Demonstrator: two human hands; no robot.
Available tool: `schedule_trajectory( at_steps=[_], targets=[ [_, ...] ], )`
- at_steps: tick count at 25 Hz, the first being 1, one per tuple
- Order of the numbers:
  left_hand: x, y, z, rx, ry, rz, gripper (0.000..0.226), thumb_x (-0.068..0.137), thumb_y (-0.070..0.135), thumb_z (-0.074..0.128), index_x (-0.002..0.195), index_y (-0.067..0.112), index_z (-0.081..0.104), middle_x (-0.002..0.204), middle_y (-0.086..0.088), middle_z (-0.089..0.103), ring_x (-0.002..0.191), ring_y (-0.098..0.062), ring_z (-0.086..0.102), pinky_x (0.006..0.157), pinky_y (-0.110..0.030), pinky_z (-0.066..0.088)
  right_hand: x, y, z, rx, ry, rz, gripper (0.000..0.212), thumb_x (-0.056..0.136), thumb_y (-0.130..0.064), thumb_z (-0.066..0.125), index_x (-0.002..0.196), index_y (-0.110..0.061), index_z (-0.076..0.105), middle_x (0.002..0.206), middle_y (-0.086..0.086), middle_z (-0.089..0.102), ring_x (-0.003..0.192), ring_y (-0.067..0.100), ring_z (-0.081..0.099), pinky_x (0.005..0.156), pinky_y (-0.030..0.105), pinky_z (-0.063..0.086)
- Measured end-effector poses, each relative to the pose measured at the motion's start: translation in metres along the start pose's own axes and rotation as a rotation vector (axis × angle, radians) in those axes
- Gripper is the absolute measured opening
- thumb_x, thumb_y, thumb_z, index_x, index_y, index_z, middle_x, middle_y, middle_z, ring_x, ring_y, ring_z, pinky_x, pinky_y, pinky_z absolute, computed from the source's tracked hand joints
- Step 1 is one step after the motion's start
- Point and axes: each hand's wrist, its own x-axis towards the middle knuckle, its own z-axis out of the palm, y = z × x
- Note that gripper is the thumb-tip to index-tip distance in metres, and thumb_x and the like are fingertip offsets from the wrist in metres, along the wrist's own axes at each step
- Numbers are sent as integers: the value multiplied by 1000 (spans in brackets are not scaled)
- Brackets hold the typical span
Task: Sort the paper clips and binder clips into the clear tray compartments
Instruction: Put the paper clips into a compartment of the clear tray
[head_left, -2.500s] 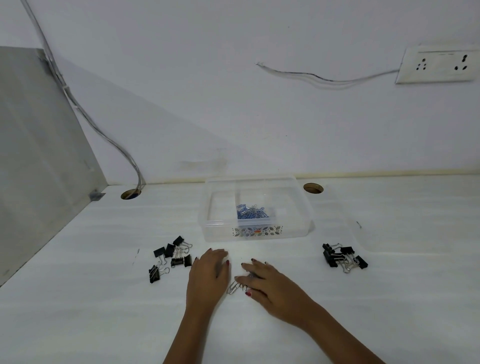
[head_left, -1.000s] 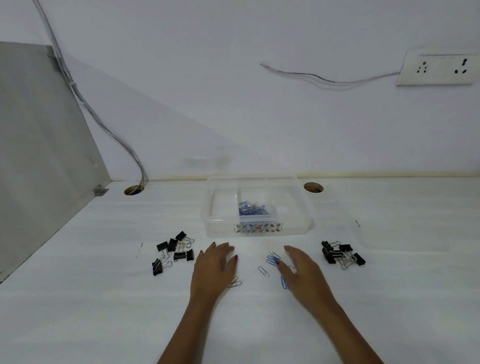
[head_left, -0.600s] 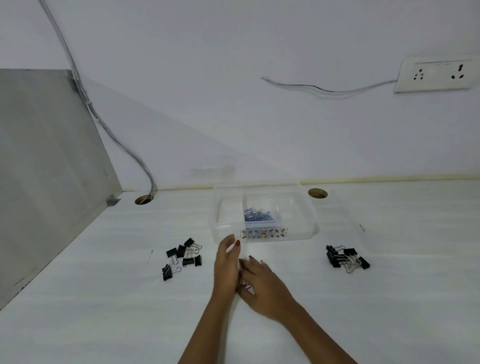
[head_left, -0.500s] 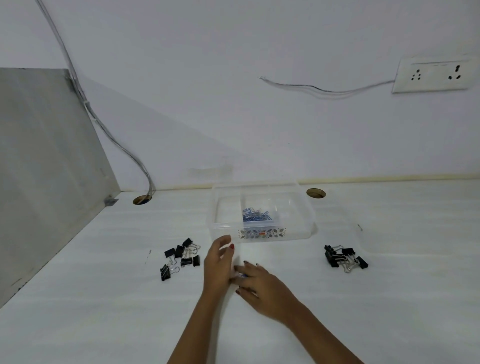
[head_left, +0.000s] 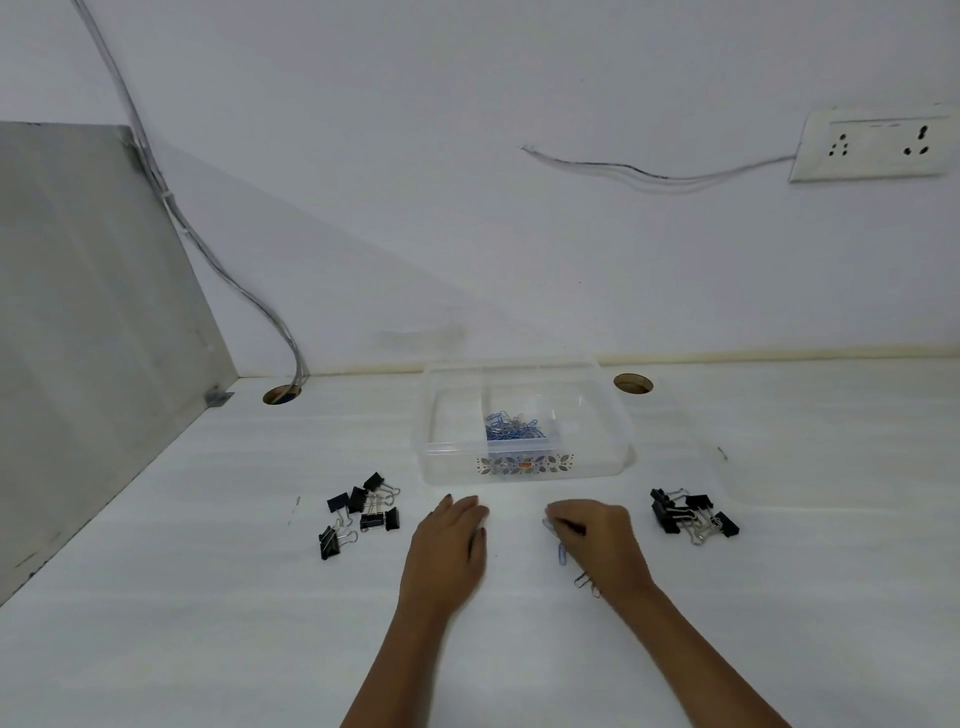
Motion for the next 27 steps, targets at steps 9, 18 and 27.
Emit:
schedule_trajectory(
  at_steps=[9,18,27],
  targets=[
    [5,-2,-1,-49,65,25,36,74,22,39,94,15,69,101,-1,73,92,-21,66,85,-28,51,114,-67,0,331,153,163,17,76,1,68,92,-1,71,88,15,73,75,18,67,69,11,53],
    [8,-7,2,-97,115,28,27,70,12,56,92,15,71,100,-2,74,95,-18,66,88,-17,41,87,-45,-10,-31,78,-79,17,79,7,59,86,-3,71,86,14,73,76,20,68,69,9,50],
    [-1,-3,0,-68,-16,-61,43,78,23,41,114,14,64,127,-8,61,126,-28,49,107,-35,35,-15,-5,-13,-400,-604,-103,71,83,-62,29,142,-22,22,153,-6,15,141,7,6,113,25,0]
  ],
)
